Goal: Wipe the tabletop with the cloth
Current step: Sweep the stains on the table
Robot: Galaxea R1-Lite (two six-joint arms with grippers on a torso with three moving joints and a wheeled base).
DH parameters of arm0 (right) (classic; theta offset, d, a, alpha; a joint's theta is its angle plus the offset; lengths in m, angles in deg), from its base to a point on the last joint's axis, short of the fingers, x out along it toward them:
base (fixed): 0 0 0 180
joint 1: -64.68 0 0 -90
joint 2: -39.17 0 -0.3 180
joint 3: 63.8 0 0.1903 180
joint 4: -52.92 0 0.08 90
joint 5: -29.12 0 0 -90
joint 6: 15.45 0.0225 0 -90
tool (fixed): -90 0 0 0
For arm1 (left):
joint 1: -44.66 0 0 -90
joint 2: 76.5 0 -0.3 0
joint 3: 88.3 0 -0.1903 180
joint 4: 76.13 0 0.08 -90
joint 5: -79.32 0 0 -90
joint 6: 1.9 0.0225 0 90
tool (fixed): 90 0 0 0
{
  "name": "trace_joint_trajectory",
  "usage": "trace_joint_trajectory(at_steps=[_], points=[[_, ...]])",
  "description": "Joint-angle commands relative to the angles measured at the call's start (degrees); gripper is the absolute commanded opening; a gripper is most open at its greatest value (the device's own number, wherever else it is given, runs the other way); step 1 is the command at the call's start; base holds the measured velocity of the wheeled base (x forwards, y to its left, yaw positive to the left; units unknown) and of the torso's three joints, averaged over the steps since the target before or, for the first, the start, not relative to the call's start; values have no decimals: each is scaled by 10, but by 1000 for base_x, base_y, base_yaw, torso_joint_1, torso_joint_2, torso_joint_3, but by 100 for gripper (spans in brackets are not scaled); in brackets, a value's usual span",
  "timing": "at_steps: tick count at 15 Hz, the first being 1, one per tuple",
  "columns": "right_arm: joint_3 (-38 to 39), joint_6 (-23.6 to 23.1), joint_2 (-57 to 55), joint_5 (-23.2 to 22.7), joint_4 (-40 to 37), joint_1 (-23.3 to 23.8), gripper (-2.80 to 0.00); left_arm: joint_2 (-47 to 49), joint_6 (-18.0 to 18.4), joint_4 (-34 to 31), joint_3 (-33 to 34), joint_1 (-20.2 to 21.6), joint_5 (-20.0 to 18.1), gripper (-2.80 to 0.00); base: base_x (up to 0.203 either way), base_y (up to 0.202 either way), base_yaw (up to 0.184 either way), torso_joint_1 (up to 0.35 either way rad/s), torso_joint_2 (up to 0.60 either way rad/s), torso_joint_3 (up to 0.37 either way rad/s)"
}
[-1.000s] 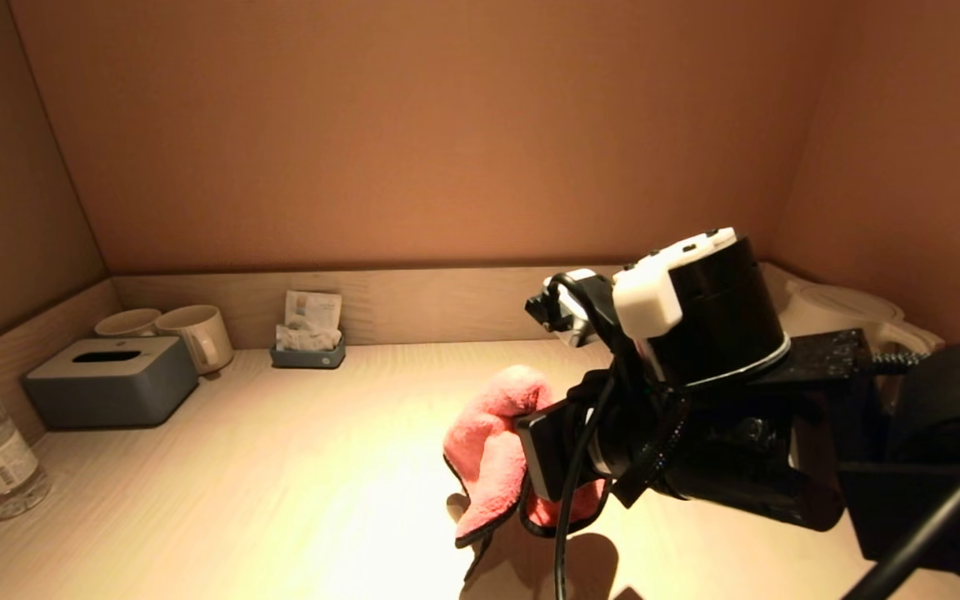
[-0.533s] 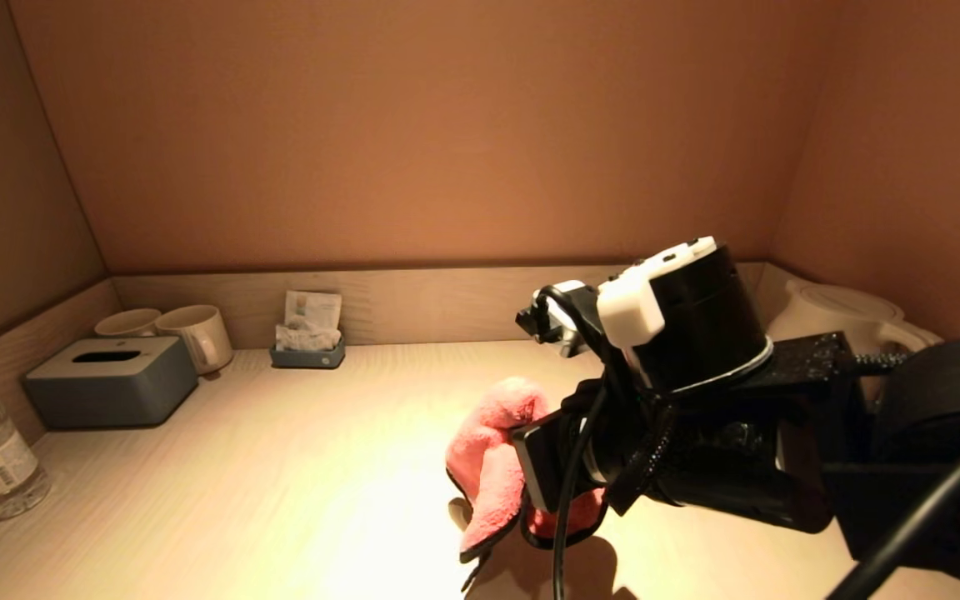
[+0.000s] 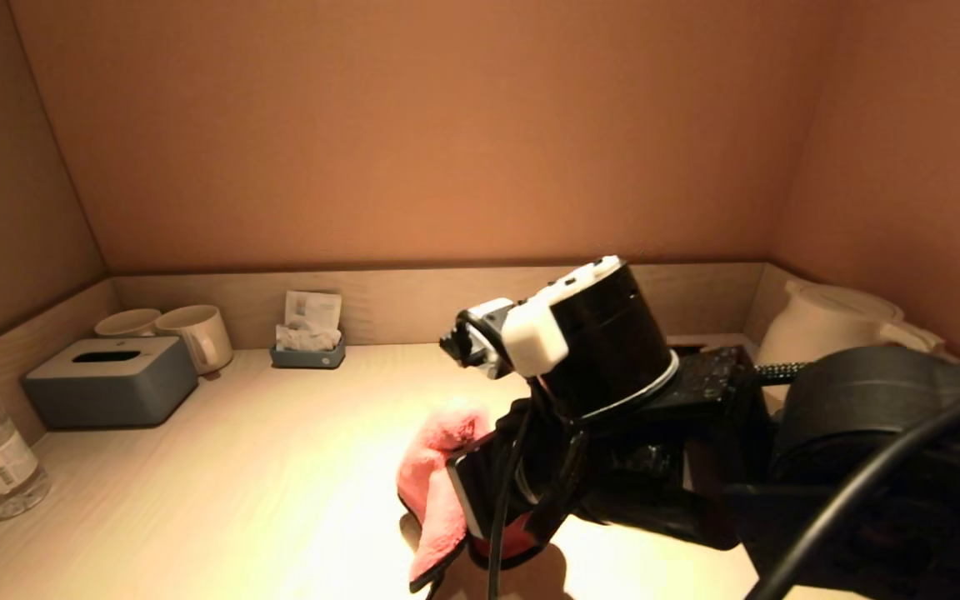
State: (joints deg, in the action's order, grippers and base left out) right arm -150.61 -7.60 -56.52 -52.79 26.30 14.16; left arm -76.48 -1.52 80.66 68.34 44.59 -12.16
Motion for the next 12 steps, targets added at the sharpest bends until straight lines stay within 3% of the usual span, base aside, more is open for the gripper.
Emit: trace_joint_trajectory(at_steps=[1,12], points=[[-1,1,-24,1,3,-10,-280,1,0,0,0,1,0,-280,0,0,0,0,0,0],[41,8,-112,-6,11,-59,-280,0,0,0,0,1,0,-280,0,0,0,0,0,0]])
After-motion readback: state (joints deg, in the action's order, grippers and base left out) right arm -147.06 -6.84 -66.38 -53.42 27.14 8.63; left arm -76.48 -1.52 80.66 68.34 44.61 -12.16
